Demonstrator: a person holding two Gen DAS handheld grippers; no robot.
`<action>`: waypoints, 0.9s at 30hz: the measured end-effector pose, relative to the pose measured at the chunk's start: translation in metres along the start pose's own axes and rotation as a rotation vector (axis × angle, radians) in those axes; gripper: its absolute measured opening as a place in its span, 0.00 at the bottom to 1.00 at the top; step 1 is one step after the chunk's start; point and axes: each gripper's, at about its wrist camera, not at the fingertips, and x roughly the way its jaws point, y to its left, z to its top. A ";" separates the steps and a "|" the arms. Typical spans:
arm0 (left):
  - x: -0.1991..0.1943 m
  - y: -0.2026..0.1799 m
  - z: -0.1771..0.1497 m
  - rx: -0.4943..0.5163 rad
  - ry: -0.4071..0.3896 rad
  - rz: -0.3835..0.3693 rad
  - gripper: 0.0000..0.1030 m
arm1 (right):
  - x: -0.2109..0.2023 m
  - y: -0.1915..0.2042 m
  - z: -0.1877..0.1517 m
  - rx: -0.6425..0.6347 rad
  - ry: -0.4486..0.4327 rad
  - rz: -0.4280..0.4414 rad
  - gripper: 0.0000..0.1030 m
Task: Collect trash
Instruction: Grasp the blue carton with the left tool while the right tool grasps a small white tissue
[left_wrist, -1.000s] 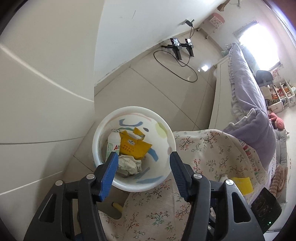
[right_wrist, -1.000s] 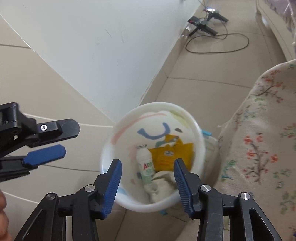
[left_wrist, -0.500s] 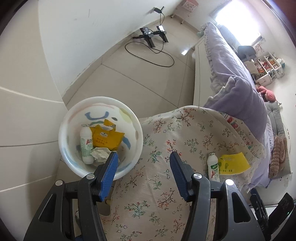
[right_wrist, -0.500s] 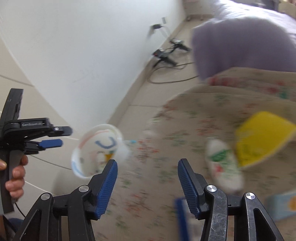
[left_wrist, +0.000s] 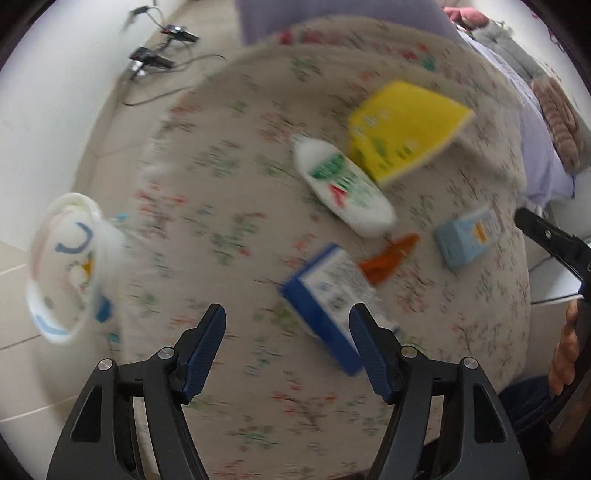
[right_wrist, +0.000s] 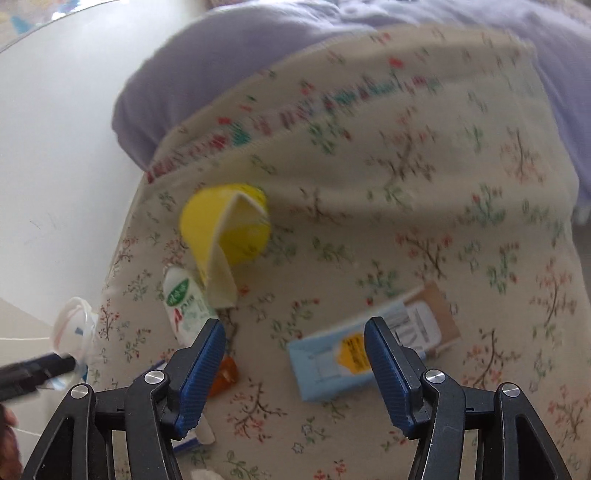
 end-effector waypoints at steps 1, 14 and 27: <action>0.006 -0.008 -0.002 0.000 0.014 -0.012 0.71 | 0.001 -0.002 -0.002 -0.008 0.007 -0.015 0.66; 0.059 -0.028 0.001 -0.140 0.094 -0.023 0.87 | 0.002 0.011 -0.028 -0.221 0.089 -0.023 0.70; 0.035 -0.030 -0.016 -0.062 0.045 -0.057 0.70 | 0.032 0.064 -0.094 -0.506 0.291 0.104 0.70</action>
